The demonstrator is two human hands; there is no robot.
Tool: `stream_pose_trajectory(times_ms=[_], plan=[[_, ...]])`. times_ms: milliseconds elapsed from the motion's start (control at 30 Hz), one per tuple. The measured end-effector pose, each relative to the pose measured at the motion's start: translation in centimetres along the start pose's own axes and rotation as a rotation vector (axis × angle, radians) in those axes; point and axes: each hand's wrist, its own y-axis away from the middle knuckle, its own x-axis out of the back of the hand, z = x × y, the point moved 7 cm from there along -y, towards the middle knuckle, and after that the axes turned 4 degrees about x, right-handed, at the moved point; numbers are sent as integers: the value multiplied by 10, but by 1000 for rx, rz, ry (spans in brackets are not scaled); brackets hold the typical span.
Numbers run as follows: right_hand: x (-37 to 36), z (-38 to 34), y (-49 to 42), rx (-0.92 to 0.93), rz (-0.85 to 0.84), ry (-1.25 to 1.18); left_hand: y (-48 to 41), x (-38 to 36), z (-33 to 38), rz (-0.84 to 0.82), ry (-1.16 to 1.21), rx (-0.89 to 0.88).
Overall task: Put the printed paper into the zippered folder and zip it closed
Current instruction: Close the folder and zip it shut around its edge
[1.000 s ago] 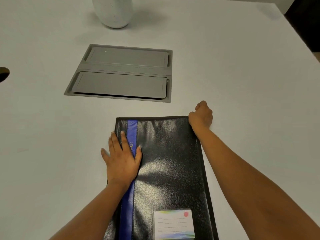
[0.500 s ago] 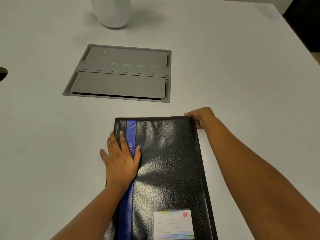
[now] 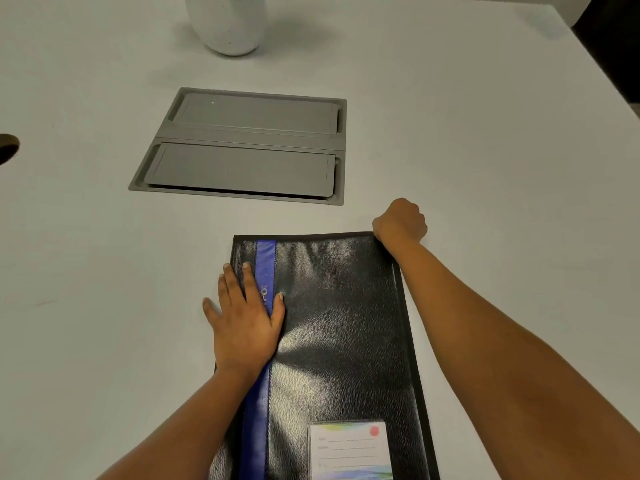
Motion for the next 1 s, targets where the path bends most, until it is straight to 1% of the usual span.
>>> stream_pose_trajectory(times_ms=[100, 300, 733, 867, 1000], plan=[[2, 0, 0, -42, 4, -80, 0, 0, 0, 3, -9, -3], [2, -6, 3, -42, 20, -77, -1, 0, 0, -3, -15, -7], [-7, -36, 14, 91, 19, -30, -1, 0, 0, -1, -23, -7], [-23, -56, 27, 186, 1, -49, -2, 0, 0, 1, -22, -4], [-35, -73, 38, 240, -10, -67, -2, -1, -1, 12, -22, 1]])
